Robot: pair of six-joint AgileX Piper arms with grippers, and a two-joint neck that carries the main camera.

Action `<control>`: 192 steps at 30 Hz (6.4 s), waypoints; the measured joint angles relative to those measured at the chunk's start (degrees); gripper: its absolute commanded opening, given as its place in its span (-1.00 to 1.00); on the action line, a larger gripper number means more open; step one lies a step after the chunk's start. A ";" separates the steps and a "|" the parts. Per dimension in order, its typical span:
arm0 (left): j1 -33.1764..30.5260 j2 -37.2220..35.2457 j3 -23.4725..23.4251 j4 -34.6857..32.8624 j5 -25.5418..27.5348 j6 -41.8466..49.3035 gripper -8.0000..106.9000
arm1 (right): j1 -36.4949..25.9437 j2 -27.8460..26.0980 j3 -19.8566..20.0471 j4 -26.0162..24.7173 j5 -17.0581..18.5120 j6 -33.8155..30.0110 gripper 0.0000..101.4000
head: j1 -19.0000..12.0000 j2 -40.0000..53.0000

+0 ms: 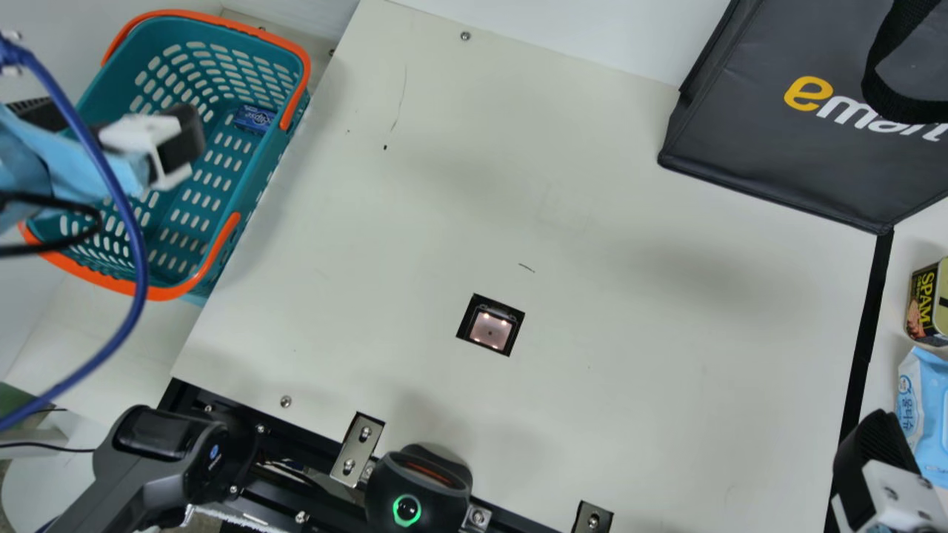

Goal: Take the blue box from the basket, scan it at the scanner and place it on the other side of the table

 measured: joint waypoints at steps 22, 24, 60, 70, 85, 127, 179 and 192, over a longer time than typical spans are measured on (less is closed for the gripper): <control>27.05 26.22 -7.39 -7.01 -3.80 1.84 0.71 | 0.00 0.00 0.00 0.00 0.00 0.00 0.87 | 0.00 0.00; 26.80 28.59 -6.75 -7.34 -5.13 2.55 0.71 | 0.00 0.00 0.00 0.00 0.00 0.00 0.87 | 0.00 0.00; 22.65 55.34 2.17 -6.83 -25.50 1.95 0.71 | 0.00 0.00 0.00 0.00 0.01 0.00 0.87 | 0.00 0.00; 21.33 59.14 5.27 -7.39 -32.44 -2.45 0.71 | 0.00 0.00 0.00 0.00 0.01 0.00 0.87 | 0.00 0.00; 19.38 66.40 7.08 -6.94 -42.79 -15.27 0.71 | 0.00 0.00 0.00 0.00 0.01 0.00 0.87 | 0.00 0.00; 18.18 79.48 -7.22 -2.43 -37.10 -30.68 0.71 | 0.00 0.00 0.00 0.00 0.03 0.00 0.87 | 0.00 0.00; 19.39 81.65 -12.09 -3.69 -29.86 -35.92 0.71 | 0.00 0.00 0.00 0.00 0.06 0.00 0.87 | 0.00 0.00; 19.50 83.04 -12.57 -7.78 -34.36 -35.06 0.71 | 0.00 0.00 0.00 0.00 0.00 0.00 0.87 | 0.00 0.00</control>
